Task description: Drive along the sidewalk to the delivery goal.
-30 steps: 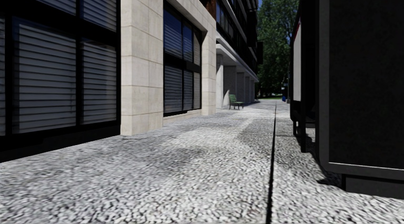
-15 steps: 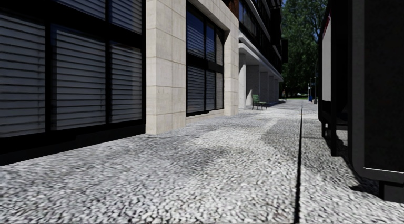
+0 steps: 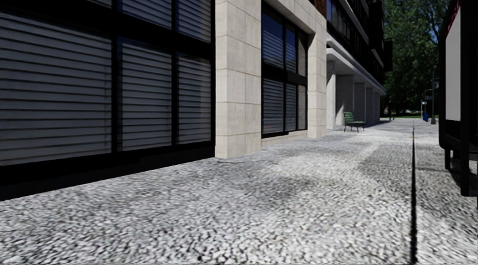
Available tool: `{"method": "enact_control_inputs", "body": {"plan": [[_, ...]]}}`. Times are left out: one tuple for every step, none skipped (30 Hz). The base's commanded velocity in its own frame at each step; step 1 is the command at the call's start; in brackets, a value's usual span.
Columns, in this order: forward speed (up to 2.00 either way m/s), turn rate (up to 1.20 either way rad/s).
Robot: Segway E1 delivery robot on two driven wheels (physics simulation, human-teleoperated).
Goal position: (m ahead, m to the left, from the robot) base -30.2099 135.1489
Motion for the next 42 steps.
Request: {"method": "enact_control_inputs", "body": {"plan": [[0.33, 0.54], [0.33, 0.54], [0.37, 0.54], [0.44, 0.54], [0.57, 0.54], [0.62, 0.55], [0.62, 0.55], [0.63, 0.55], [0.63, 0.55], [0.63, 0.55], [0.63, 0.57], [0.63, 0.57], [0.63, 0.59], [0.63, 0.60], [0.64, 0.60], [0.64, 0.60], [0.64, 0.60], [0.65, 0.61], [0.65, 0.61], [0.65, 0.61], [0.65, 0.61], [0.65, 0.61], [0.65, 0.62], [0.65, 0.62], [0.65, 0.62], [0.65, 0.62], [0.65, 0.62], [0.65, 0.62], [0.64, 0.62], [0.64, 0.62], [0.64, 0.62], [0.64, 0.62], [0.64, 0.62], [0.63, 0.62], [0.63, 0.62], [0.63, 0.62], [0.63, 0.62], [0.63, 0.62], [0.63, 0.62], [0.63, 0.62], [0.63, 0.63], [0.63, 0.66]]}}
